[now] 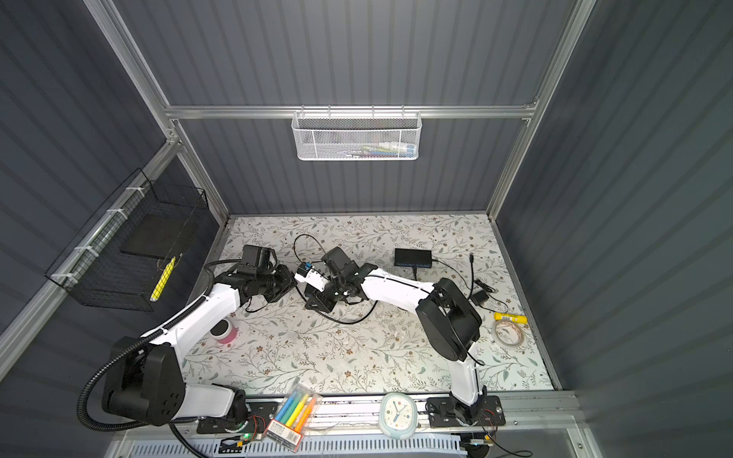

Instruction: Insert the plug into the switch port

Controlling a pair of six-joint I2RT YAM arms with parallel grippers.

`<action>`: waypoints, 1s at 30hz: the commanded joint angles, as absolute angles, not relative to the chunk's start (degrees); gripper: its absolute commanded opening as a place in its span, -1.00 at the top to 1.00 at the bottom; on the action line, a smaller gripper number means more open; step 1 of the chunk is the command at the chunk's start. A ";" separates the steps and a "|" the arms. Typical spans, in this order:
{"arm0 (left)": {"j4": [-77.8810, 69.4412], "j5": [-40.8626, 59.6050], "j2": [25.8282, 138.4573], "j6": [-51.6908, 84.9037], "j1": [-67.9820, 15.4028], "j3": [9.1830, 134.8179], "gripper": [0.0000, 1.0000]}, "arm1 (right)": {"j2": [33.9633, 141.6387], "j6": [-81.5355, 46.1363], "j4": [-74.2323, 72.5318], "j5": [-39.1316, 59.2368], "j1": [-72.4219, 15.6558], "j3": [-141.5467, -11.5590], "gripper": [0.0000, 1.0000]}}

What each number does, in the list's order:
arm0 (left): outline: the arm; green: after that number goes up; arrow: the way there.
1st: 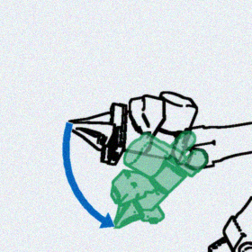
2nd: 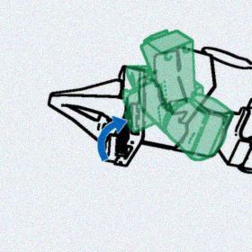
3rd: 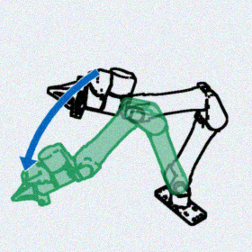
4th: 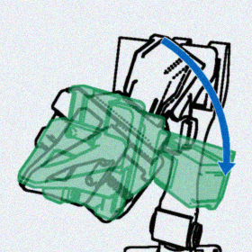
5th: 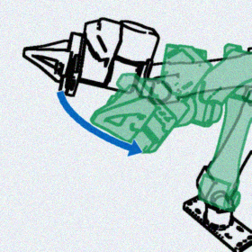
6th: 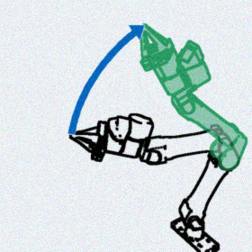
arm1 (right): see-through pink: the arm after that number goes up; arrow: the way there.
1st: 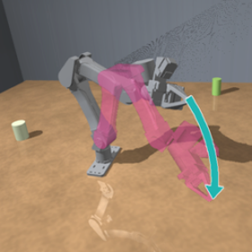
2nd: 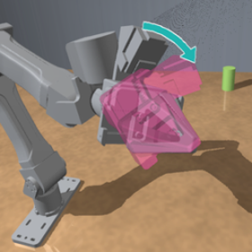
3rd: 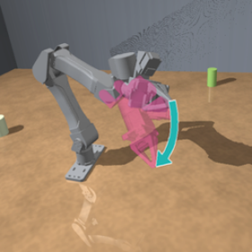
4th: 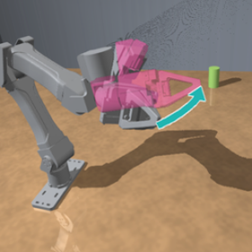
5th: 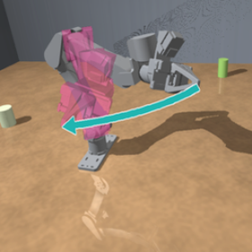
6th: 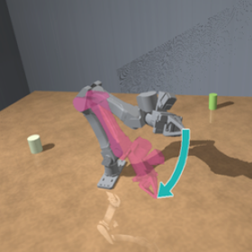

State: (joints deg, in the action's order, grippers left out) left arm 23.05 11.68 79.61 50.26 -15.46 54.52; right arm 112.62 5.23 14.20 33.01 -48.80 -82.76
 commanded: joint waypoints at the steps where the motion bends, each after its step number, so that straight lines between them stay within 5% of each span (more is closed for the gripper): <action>1: 23.55 12.76 78.51 51.05 -15.82 54.14 1.00 | 114.58 4.80 14.52 32.57 -48.96 -85.62 0.54; 8: 23.79 12.77 77.70 51.08 -15.88 53.49 1.00 | 116.76 4.83 15.33 32.18 -49.36 -88.21 0.58; 16: 23.51 12.65 76.56 51.35 -15.83 52.74 1.00 | 116.83 3.89 16.02 32.15 -49.64 -88.26 0.98; 21: 23.56 12.28 75.40 51.41 -15.83 52.45 0.98 | 115.89 3.77 16.35 31.82 -49.64 -87.56 1.00; 30: 27.30 10.07 71.66 46.88 -11.52 55.61 0.21 | 112.54 4.33 16.04 30.94 -49.37 -83.60 1.00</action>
State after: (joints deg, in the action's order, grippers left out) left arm 24.95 10.57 73.41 49.50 -13.78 53.21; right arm 115.13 3.70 15.88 31.38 -49.19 -84.90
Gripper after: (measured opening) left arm 0.384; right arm 0.060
